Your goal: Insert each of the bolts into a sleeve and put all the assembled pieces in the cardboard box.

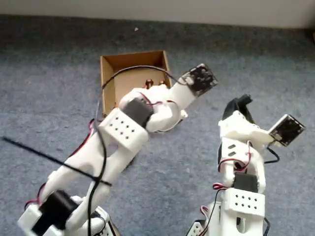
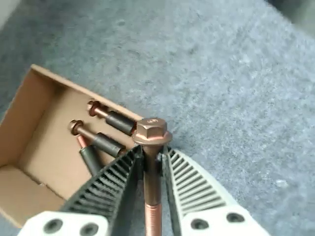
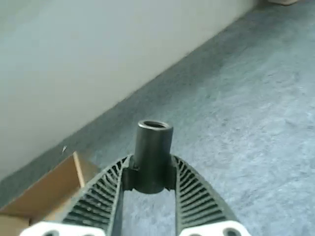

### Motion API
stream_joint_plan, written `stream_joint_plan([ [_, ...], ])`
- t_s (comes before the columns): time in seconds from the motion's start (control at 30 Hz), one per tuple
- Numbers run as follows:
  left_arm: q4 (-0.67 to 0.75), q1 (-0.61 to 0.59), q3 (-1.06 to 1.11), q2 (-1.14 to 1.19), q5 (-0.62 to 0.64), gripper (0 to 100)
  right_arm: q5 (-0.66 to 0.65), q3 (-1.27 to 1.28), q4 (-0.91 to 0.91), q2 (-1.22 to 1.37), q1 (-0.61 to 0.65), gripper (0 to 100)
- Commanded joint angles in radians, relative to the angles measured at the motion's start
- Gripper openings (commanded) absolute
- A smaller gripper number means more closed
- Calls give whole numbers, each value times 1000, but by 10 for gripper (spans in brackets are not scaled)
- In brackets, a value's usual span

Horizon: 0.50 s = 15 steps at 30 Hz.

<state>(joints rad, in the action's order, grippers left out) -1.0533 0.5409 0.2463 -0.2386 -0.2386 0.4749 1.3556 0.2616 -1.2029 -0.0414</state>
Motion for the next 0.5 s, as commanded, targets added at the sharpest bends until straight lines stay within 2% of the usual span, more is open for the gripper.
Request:
stream_joint_plan([
  [0.0, 115, -113, 262, -392, 64, 6, -69, -15, 54, -21, 91, 5],
  [0.1, 155, -193, 433, -611, 112, 6, -104, -19, 145, -22, 174, 5],
  [0.27, 166, -289, 636, -951, 204, 6, -221, -15, 156, -22, 348, 5],
  [0.47, 204, -308, 854, -1253, 379, 6, -262, -10, 156, -22, 487, 5],
])
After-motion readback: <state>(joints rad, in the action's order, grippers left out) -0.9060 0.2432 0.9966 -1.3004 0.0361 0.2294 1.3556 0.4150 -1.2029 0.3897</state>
